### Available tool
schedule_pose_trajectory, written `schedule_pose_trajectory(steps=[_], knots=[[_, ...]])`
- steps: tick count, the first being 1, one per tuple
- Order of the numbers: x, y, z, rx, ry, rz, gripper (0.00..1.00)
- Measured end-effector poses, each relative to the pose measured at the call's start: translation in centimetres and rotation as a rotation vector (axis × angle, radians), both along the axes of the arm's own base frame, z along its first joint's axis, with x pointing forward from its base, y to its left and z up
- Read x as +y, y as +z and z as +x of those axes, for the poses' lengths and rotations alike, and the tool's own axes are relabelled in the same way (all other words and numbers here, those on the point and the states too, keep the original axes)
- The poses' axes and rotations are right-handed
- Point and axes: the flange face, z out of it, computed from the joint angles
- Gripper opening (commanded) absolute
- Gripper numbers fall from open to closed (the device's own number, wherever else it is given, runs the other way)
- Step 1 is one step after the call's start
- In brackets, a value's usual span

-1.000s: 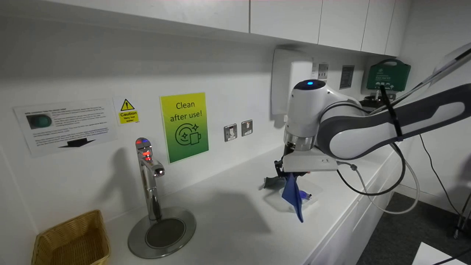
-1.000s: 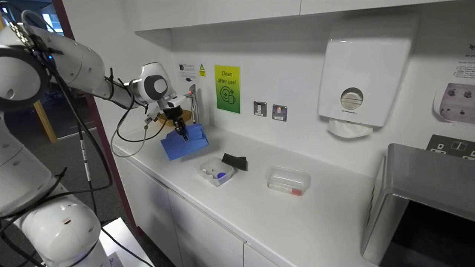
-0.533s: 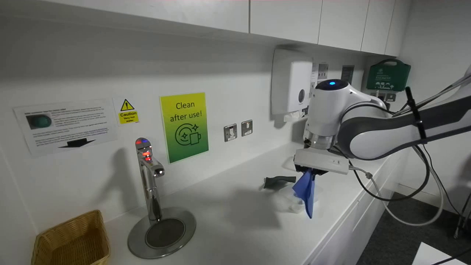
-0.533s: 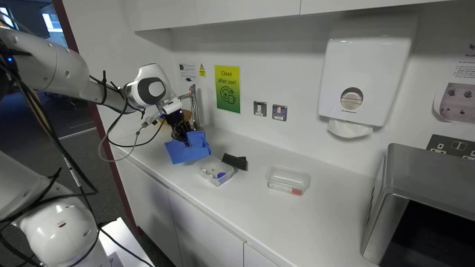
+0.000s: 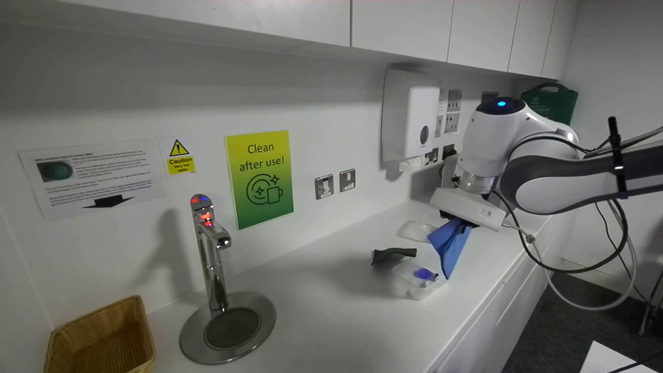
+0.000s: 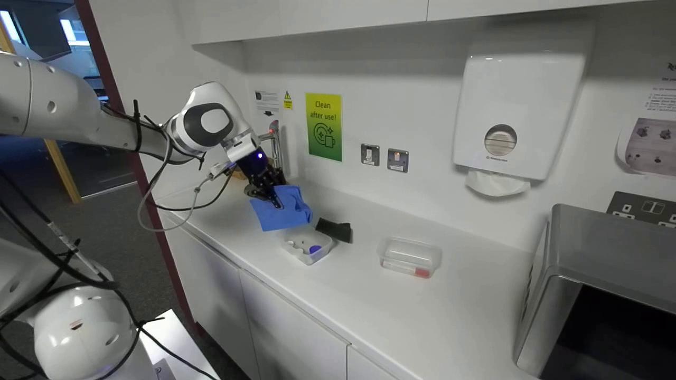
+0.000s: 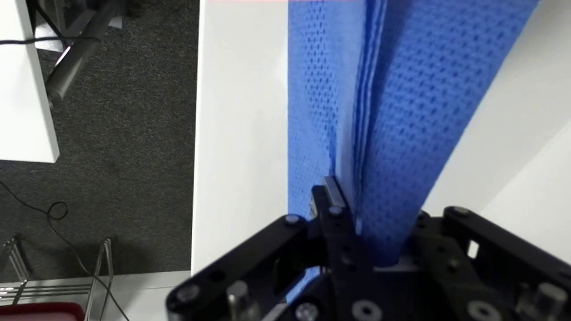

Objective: Put the blue towel in the clear container.

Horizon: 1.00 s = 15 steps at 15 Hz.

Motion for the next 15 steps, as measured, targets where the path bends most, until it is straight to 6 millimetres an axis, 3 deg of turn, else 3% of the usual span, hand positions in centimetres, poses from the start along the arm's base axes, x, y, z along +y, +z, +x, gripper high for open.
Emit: schedule_pose_trajectory(steps=[3,9,15], knots=[[-0.9,0.5,1.0,-0.035,0.085,-0.062,0.02],[-1.1,0.4,5.0,-0.079,0.359,-0.168,0.02],[0.0,-2.7,7.5,-0.035,0.446,-0.173,0.02]])
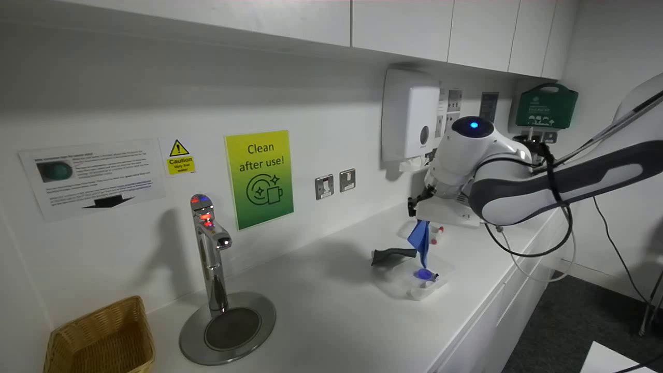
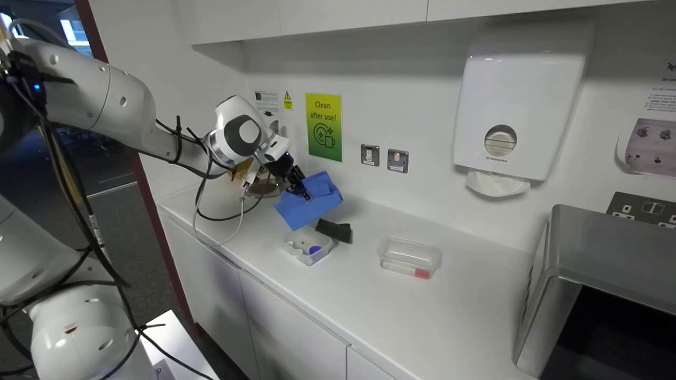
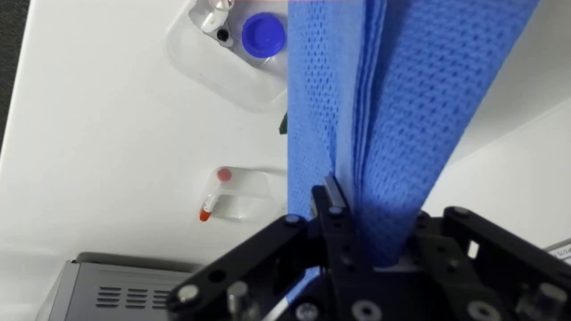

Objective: Put the blue towel in the clear container.

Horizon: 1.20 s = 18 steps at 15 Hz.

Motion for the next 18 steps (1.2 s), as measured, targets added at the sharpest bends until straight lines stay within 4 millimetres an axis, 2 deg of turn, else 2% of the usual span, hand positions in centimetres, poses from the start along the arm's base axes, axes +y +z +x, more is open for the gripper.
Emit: schedule_pose_trajectory(steps=[4,7,13,18], knots=[[0.9,-3.1,1.0,0.054,0.026,0.005,0.02],[1.3,-4.6,1.5,0.084,0.04,0.001,0.02],[1.8,-6.3,1.8,0.109,0.042,-0.012,0.02],[2.5,-7.2,1.7,0.086,-0.047,0.009,0.02]])
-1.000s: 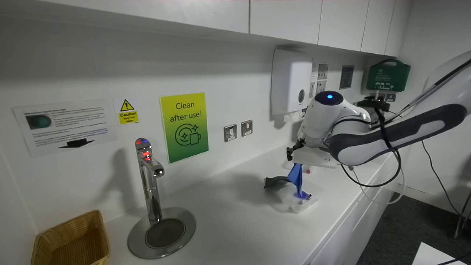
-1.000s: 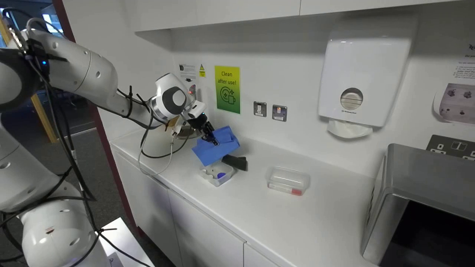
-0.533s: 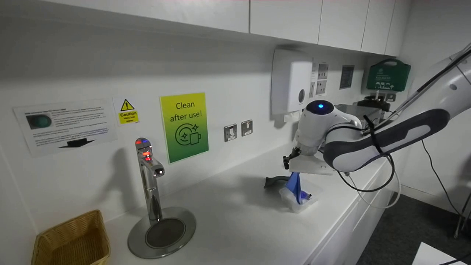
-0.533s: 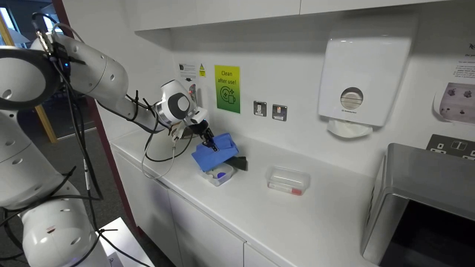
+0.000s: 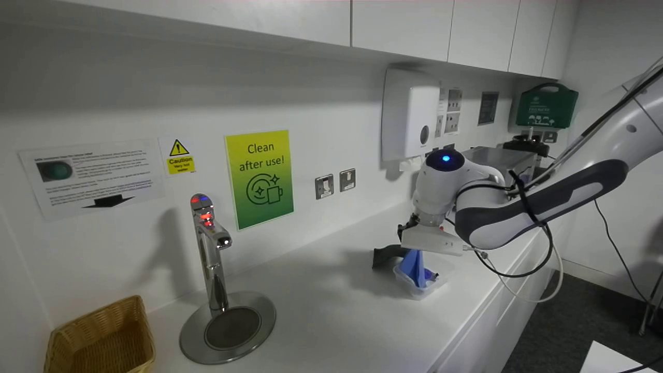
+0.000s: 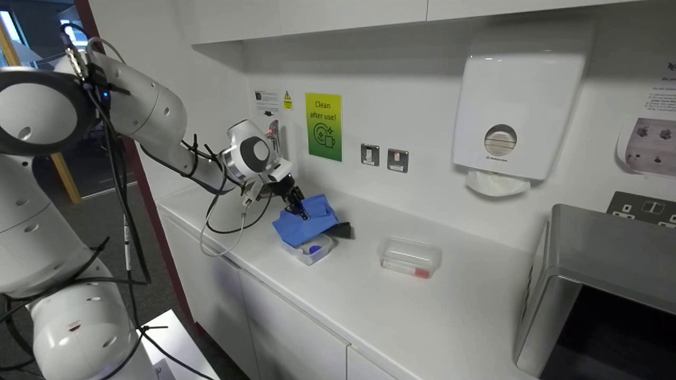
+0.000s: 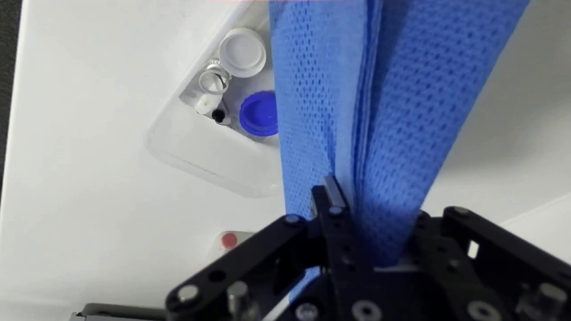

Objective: Put the blue towel in the clear container.

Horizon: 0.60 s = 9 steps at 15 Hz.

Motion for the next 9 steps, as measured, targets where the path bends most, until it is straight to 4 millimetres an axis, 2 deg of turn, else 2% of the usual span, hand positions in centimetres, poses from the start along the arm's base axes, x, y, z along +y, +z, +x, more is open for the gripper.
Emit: schedule_pose_trajectory(steps=[2,4,9], knots=[[0.07,-0.16,-0.12,-0.01,-0.063,0.017,0.02],[0.1,-0.36,-0.29,-0.012,-0.117,0.024,0.33],[0.91,-0.57,-0.66,-0.007,-0.142,0.023,0.69]])
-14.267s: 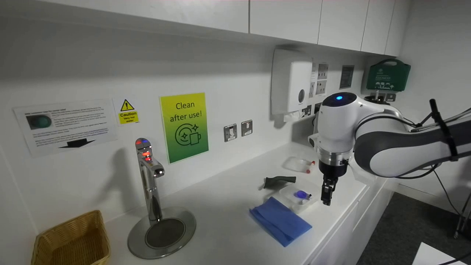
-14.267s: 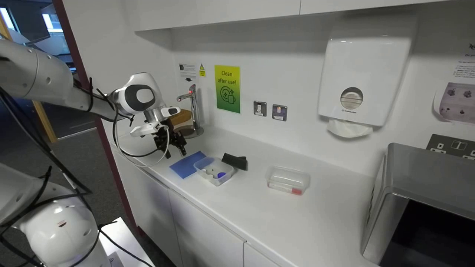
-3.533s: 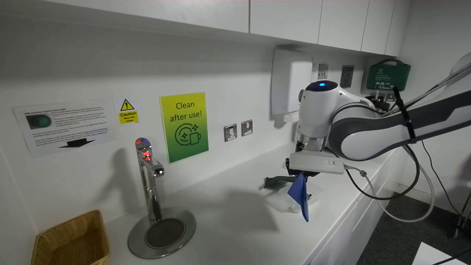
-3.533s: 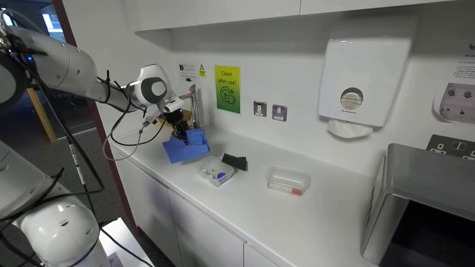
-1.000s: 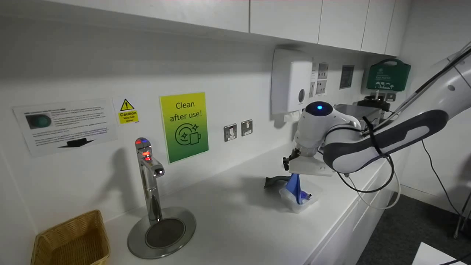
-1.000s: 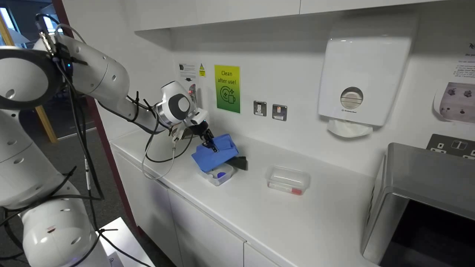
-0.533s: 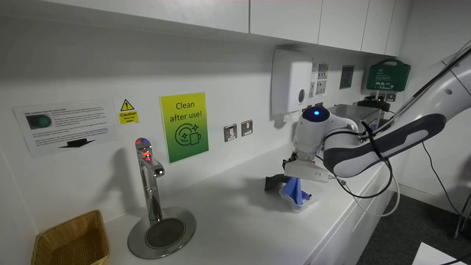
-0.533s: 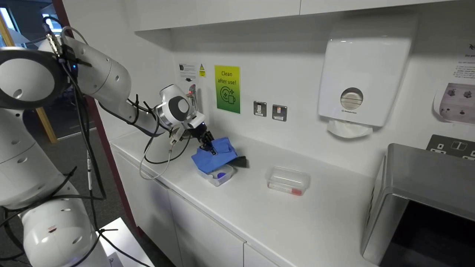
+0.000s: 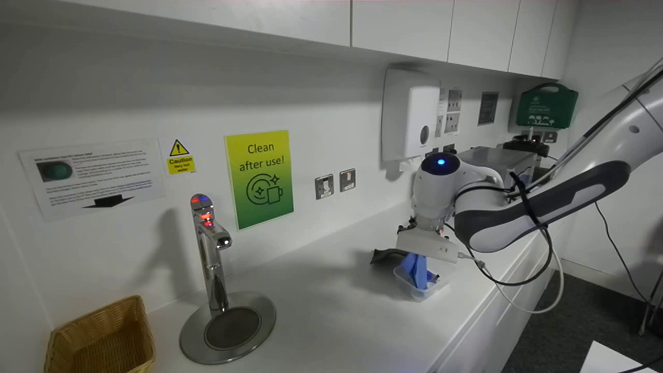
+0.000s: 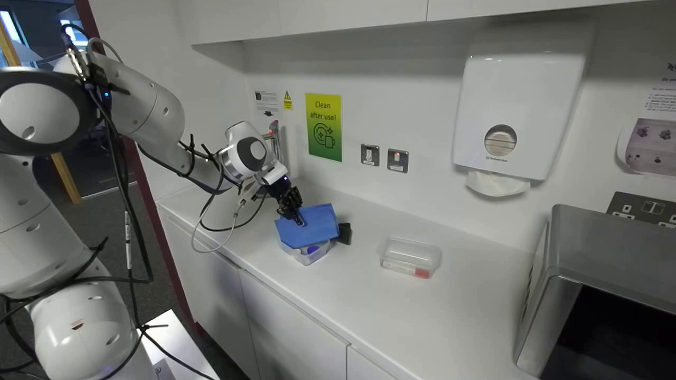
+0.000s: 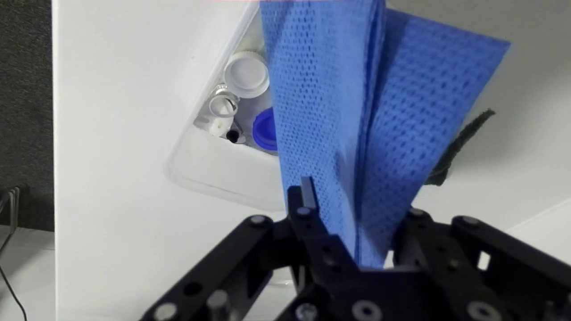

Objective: Put the blue towel in the clear container.

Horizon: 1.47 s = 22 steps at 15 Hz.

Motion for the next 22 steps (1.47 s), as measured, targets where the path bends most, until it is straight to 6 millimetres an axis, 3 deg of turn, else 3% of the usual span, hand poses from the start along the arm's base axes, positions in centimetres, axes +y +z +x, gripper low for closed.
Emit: schedule_pose_trajectory(steps=[4,5,8,11,16,19,22], knots=[[0.6,0.1,-0.1,-0.002,0.012,0.0,0.99],[0.8,0.3,-0.1,-0.004,0.015,-0.001,1.0],[2.1,2.1,-0.1,-0.025,0.06,-0.015,1.0],[4.7,5.8,-0.9,-0.068,0.195,-0.037,1.0],[10.5,11.7,-4.5,-0.094,0.471,0.004,1.0],[13.1,13.4,-5.7,-0.13,0.617,0.09,1.0],[14.8,13.1,-5.9,-0.14,0.744,0.189,1.0]])
